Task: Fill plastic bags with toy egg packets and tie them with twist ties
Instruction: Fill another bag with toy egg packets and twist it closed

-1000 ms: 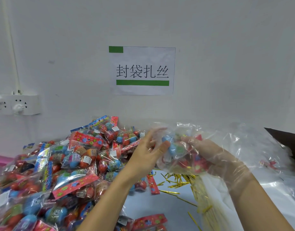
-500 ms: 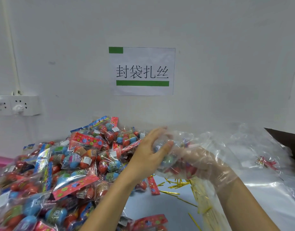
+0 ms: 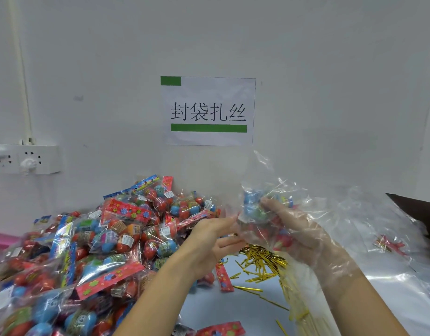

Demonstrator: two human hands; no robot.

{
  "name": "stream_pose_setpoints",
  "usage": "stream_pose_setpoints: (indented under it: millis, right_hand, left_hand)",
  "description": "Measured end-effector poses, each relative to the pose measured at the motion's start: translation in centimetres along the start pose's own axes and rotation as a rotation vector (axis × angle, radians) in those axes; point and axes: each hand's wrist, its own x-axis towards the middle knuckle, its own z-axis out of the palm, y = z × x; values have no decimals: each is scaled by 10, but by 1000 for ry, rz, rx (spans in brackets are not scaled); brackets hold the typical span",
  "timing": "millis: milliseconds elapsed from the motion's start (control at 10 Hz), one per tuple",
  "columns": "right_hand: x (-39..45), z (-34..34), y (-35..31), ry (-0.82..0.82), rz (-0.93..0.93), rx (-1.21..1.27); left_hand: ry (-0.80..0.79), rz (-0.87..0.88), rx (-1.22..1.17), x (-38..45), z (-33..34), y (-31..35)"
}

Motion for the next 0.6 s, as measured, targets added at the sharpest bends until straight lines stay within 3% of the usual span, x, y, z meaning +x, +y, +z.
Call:
stream_pose_setpoints:
  millis: [100, 200, 400, 500, 600]
  right_hand:
    - [9, -6, 7, 2, -76, 90]
    - [21, -15, 17, -34, -105, 220]
    - [31, -17, 21, -79, -37, 521]
    - [39, -20, 20, -45, -99, 507]
    - [40, -21, 20, -18, -117, 474]
  left_hand:
    - [85, 73, -91, 4, 6, -5]
    - [97, 94, -2, 6, 13, -14]
    - [215, 36, 47, 4, 22, -14]
    - [170, 17, 143, 0, 20, -12]
    - [8, 146, 402, -6, 26, -10]
